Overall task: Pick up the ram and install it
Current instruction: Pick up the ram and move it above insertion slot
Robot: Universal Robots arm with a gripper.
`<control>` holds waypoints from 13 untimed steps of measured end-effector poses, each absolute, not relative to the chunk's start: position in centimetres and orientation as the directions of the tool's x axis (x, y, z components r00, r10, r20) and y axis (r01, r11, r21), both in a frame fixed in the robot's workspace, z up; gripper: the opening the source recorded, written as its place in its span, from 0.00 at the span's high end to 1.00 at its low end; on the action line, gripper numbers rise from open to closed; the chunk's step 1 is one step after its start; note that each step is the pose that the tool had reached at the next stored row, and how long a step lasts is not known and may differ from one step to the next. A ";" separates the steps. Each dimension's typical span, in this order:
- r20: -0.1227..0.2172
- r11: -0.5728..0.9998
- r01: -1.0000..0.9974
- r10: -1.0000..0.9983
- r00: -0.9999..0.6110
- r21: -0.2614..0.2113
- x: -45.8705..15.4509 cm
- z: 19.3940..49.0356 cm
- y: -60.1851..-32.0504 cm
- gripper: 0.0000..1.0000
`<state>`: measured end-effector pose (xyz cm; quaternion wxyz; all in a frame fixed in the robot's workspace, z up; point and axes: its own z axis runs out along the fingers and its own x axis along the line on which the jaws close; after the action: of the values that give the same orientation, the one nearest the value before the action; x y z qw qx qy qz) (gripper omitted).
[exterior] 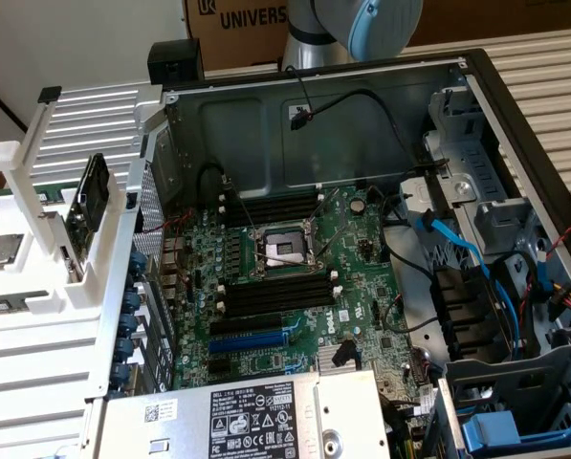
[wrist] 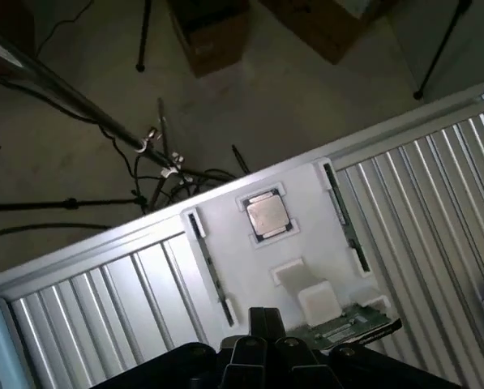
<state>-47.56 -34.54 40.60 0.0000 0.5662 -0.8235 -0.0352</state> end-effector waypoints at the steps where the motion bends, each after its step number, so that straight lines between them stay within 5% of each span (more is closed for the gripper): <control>1: -0.040 0.322 -0.945 -0.945 -0.324 0.058 -47.6 40.6 -34.5 0.90; 13: -0.036 0.206 -0.978 -0.978 -0.207 0.034 -48.2 39.3 -35.4 0.90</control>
<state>-48.24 -35.40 39.29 -0.0033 0.6297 -0.7764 -0.0246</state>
